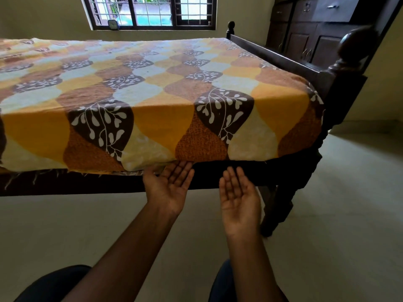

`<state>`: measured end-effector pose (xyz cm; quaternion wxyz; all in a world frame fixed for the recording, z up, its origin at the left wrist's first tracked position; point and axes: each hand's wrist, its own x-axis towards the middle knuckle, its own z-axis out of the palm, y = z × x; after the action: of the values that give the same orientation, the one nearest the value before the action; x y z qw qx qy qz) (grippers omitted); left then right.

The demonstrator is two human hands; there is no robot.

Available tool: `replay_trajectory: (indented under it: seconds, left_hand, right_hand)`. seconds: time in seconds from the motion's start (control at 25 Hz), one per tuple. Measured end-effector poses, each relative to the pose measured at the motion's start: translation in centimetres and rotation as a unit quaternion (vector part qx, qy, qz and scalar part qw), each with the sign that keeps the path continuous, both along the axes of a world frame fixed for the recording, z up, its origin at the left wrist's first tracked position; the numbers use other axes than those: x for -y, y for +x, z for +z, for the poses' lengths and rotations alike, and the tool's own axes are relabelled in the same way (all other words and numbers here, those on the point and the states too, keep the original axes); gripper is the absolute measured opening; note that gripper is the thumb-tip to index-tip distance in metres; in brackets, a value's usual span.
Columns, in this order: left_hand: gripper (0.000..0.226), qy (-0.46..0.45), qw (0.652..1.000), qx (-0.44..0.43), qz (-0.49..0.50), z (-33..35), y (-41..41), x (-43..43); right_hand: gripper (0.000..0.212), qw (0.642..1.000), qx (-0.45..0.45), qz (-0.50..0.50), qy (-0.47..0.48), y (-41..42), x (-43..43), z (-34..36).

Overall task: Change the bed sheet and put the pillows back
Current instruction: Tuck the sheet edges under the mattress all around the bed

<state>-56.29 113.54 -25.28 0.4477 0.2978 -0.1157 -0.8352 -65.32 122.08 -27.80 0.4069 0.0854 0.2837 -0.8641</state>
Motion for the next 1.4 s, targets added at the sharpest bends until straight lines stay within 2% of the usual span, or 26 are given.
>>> replay_trajectory:
  seconds: [0.16, 0.28, 0.44, 0.6, 0.68, 0.8, 0.92, 1.0, 1.12, 1.16, 1.32, 1.4]
  left_hand:
    - [0.025, -0.014, 0.978, 0.207, 0.025, -2.1, 0.7, 0.3]
    - [0.029, -0.019, 0.959, 0.258, 0.113, -3.0, 3.6, 1.8]
    - [0.027, -0.073, 0.967, 0.180, 0.167, -2.0, 6.7, 4.9]
    - [0.024, -0.096, 0.979, 0.128, 0.128, -3.2, 7.2, 4.9]
    - [0.022, -0.103, 0.982, 0.115, 0.113, -4.2, 7.8, 4.7]
    - [0.030, -0.125, 0.986, 0.033, 0.106, -4.1, 8.5, 4.9]
    - [0.045, -0.155, 0.984, 0.014, 0.084, -3.9, 8.5, 5.1]
    - [0.042, -0.153, 0.985, 0.054, 0.056, -4.7, 8.8, 5.0]
    - [0.016, -0.112, 0.983, 0.135, 0.059, -5.8, 9.5, 5.3]
    - [0.011, -0.102, 0.980, 0.157, 0.064, -5.7, 9.5, 5.6]
    - [0.004, -0.063, 0.964, 0.241, 0.092, -4.8, 8.6, 6.4]
    - [0.011, -0.061, 0.925, 0.345, 0.151, -4.4, 8.4, 5.9]
  right_hand:
    - [0.021, 0.996, 0.023, 0.080, 0.044, 2.6, 1.0, -0.9]
    - [0.019, 0.984, 0.006, 0.170, 0.057, 5.0, 2.7, -1.6]
    - [0.027, 0.969, -0.030, 0.241, 0.041, 7.5, 5.3, -1.8]
    - [0.036, 0.966, -0.063, 0.252, 0.002, 9.1, 7.5, -2.0]
    - [0.034, 0.960, -0.078, 0.268, -0.017, 9.8, 8.0, -2.2]
    - [0.028, 0.956, -0.095, 0.274, -0.043, 10.7, 9.0, -2.2]
    - [0.052, 0.958, -0.113, 0.259, -0.056, 11.1, 10.0, -2.2]
    - [0.058, 0.954, -0.136, 0.263, -0.046, 11.1, 10.2, -2.8]
    - [0.024, 0.946, -0.187, 0.265, 0.010, 11.0, 10.5, -3.8]
    - [0.019, 0.943, -0.208, 0.257, 0.036, 10.9, 10.7, -4.0]
    - [0.025, 0.923, -0.285, 0.204, 0.156, 10.3, 12.0, -4.8]
    - [0.038, 0.911, -0.314, 0.179, 0.201, 10.3, 12.5, -5.3]
